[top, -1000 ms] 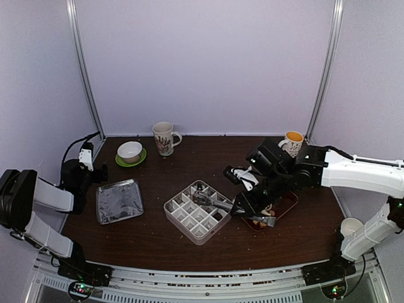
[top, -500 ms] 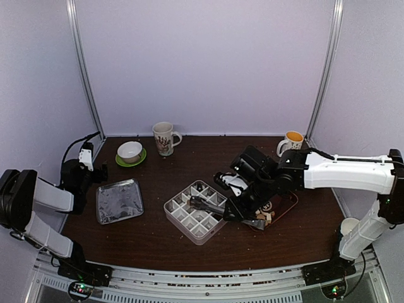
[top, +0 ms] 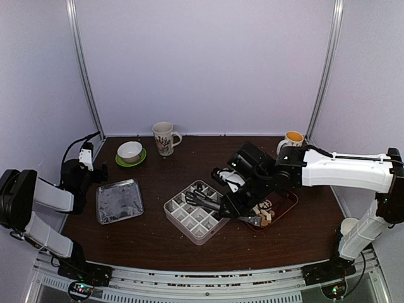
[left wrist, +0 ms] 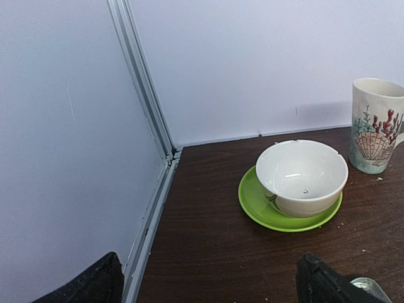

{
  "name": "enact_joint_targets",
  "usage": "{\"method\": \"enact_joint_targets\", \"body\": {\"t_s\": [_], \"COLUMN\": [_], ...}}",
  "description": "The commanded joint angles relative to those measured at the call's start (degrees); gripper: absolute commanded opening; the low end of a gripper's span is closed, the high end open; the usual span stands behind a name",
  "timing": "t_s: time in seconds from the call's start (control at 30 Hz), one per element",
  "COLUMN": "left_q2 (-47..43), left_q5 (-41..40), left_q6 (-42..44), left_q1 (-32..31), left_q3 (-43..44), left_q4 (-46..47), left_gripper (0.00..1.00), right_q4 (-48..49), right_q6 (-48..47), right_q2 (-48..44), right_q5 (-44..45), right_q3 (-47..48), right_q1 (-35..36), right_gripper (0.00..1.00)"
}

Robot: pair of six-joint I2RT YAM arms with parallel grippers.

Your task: Pack the chocolate

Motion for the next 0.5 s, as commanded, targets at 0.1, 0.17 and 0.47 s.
{"method": "enact_joint_targets", "body": {"t_s": [0.1,0.17,0.47], "left_q2": [0.33,0.32,0.33], "left_q5": [0.00,0.01,0.01], "left_q6": [-0.24,-0.15,-0.19], "left_q1": [0.49,0.46,0.50], "left_q3": [0.02,0.02,0.03], "left_q4": [3.33,3.30,3.22], "left_gripper": [0.98,0.98,0.98], "right_q4": [-2.53,-3.21,-18.18], "right_q6": [-0.44,-0.50,0.64], "right_q2": [-5.95,-7.81,-14.98], "right_q5": [6.42,7.71,14.03], "right_q3": [1.62,1.08,-0.97], "right_q1": [0.06,-0.06,-3.19], "right_gripper": [0.35,0.35,0.33]}}
